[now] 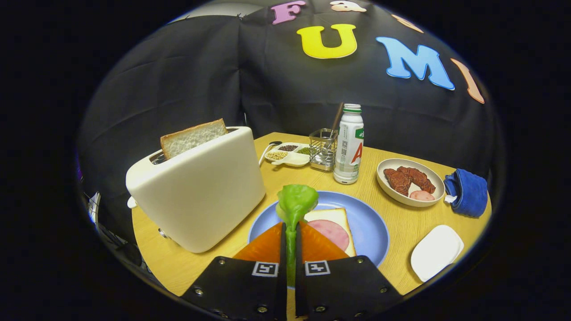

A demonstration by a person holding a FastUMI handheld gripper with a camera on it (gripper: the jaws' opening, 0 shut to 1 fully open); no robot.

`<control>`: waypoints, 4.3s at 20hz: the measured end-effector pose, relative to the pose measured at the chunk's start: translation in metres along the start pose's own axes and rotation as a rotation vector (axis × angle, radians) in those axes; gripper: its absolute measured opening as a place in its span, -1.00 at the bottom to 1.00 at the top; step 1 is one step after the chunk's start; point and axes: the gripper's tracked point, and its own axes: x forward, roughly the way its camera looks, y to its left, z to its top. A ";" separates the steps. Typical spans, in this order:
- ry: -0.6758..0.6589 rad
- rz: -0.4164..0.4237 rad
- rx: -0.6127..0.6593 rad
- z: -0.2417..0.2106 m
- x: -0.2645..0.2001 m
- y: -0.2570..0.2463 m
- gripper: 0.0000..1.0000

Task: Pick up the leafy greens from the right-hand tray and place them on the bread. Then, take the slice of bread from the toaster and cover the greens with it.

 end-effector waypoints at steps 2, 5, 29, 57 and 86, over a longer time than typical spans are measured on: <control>0.008 -0.038 -0.039 -0.002 0.000 -0.010 -0.70; 0.013 -0.065 -0.076 -0.003 0.000 -0.018 -0.39; -0.218 -0.157 -0.002 0.029 -0.044 -0.033 0.18; -0.413 -0.145 0.008 0.109 -0.035 0.168 0.17; -0.351 -0.292 -0.061 0.119 0.020 0.157 -0.79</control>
